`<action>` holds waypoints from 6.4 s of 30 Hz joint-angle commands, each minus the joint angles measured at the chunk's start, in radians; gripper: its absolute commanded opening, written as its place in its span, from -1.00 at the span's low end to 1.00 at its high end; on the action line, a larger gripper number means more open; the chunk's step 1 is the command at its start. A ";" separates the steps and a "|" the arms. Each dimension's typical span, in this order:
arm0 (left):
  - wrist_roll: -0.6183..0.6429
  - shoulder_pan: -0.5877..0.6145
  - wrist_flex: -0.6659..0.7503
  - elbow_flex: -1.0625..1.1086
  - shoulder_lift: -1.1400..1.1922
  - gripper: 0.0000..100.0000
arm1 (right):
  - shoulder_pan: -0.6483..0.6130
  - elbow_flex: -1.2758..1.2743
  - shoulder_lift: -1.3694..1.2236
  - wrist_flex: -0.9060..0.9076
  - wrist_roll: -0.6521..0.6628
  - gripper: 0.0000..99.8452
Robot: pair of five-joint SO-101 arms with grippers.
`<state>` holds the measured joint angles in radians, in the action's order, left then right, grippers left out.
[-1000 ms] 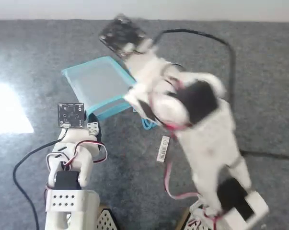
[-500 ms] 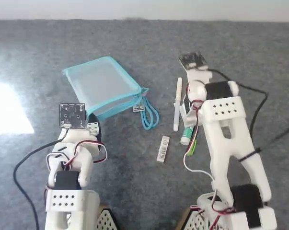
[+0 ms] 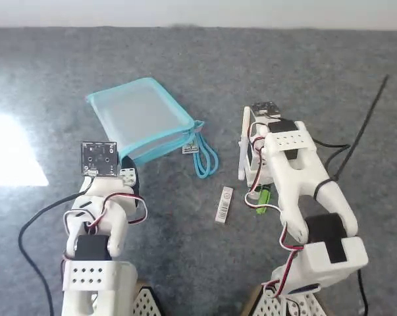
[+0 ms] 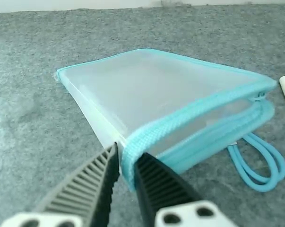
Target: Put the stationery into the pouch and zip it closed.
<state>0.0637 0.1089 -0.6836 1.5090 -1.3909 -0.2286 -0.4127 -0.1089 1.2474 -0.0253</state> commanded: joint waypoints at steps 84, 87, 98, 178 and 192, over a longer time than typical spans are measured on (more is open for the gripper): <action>-0.011 -0.011 0.069 0.028 -0.003 -0.98 | -0.509 0.446 0.214 0.443 0.293 -0.99; -0.011 -0.012 0.069 0.028 -0.003 -0.98 | -0.507 0.560 0.108 0.444 0.270 -0.99; -0.011 -0.006 0.068 0.027 -0.003 -0.98 | -0.506 0.766 -0.124 0.549 0.259 -0.99; -0.012 -0.005 0.072 0.028 -0.003 -0.98 | -0.460 1.200 -0.351 0.168 0.216 -0.62; -0.012 -0.011 0.071 0.028 -0.003 -0.98 | -0.369 1.191 -0.062 0.552 0.298 -0.43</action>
<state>0.0545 0.1089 -0.6268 1.5459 -1.3909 -0.6490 0.8163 -0.3176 1.7492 0.2555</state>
